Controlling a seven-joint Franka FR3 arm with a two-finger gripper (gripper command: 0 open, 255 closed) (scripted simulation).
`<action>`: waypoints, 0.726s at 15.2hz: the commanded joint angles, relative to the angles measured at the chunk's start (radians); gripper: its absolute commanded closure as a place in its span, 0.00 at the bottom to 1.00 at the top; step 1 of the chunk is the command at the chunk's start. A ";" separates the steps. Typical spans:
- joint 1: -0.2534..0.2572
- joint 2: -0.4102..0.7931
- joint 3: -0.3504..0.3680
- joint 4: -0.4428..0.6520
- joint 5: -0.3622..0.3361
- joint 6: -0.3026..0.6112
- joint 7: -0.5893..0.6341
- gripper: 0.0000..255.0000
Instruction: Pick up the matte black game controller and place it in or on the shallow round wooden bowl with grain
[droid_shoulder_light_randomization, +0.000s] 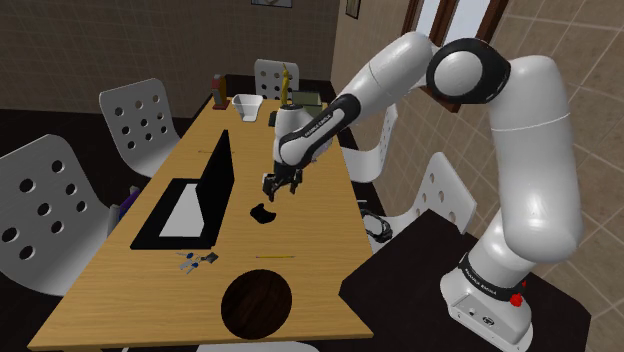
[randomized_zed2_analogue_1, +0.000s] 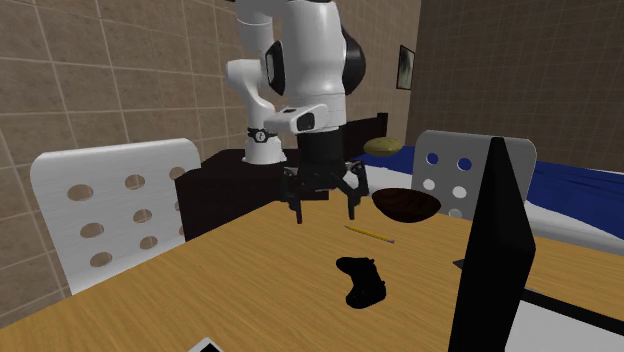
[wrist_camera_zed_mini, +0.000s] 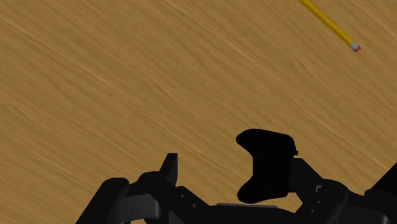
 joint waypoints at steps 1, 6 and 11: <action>0.022 0.081 -0.009 0.092 -0.013 -0.009 0.016 0.00; 0.046 0.200 -0.022 0.209 -0.026 -0.005 0.027 0.00; 0.056 0.265 -0.029 0.239 -0.032 0.031 0.030 0.00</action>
